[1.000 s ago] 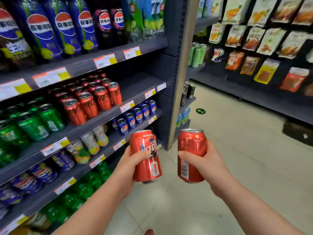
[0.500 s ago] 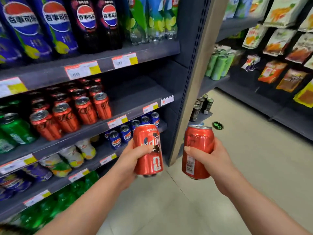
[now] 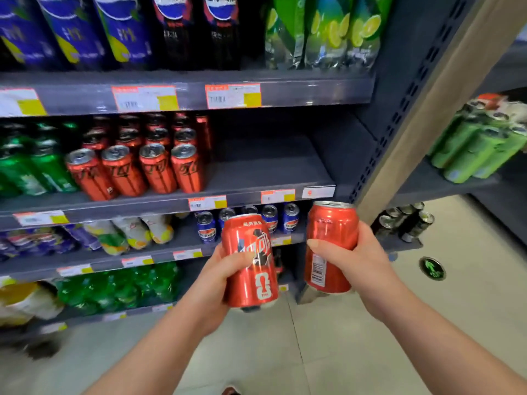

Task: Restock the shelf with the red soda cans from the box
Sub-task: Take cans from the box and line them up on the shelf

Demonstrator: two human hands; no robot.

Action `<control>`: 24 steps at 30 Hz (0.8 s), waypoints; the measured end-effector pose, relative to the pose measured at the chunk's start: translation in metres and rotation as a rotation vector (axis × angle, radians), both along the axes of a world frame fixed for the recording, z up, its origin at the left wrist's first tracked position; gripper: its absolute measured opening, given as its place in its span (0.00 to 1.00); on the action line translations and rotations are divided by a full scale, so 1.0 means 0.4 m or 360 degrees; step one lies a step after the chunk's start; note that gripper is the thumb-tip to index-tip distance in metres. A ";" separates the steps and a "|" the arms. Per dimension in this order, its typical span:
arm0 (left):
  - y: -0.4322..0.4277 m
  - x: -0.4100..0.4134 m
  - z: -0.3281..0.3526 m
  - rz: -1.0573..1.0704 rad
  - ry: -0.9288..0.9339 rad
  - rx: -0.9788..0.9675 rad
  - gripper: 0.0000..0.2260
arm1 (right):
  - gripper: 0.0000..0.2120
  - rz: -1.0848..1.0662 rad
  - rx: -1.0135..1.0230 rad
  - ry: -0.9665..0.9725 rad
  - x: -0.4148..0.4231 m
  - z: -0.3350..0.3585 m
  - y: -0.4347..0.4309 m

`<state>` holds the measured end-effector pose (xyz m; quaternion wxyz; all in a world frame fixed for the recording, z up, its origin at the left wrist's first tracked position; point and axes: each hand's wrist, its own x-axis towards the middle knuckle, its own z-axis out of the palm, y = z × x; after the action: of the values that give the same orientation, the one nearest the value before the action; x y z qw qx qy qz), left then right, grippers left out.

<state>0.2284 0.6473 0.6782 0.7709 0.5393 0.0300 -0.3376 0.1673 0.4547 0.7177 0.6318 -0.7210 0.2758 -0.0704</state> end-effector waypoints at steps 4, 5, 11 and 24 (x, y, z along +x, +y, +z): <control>-0.018 0.109 -0.036 0.0109 -0.0073 -0.0016 0.31 | 0.25 0.0107 -0.0019 0.0024 0.140 -0.035 -0.018; -0.024 0.141 -0.044 0.0135 -0.0084 -0.0024 0.29 | 0.25 0.0127 -0.0032 0.0022 0.177 -0.041 -0.023; -0.082 0.340 -0.111 0.0240 -0.0265 -0.0010 0.27 | 0.23 0.0154 -0.0131 -0.0147 0.393 -0.089 -0.072; -0.150 0.598 -0.197 0.0452 -0.0743 0.0070 0.30 | 0.28 0.0184 -0.0315 -0.0513 0.747 -0.257 -0.187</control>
<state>0.4674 0.5874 0.5992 0.7847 0.6094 -0.0657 -0.0919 0.4659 0.3798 0.6148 0.5968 -0.7736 0.1207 -0.1754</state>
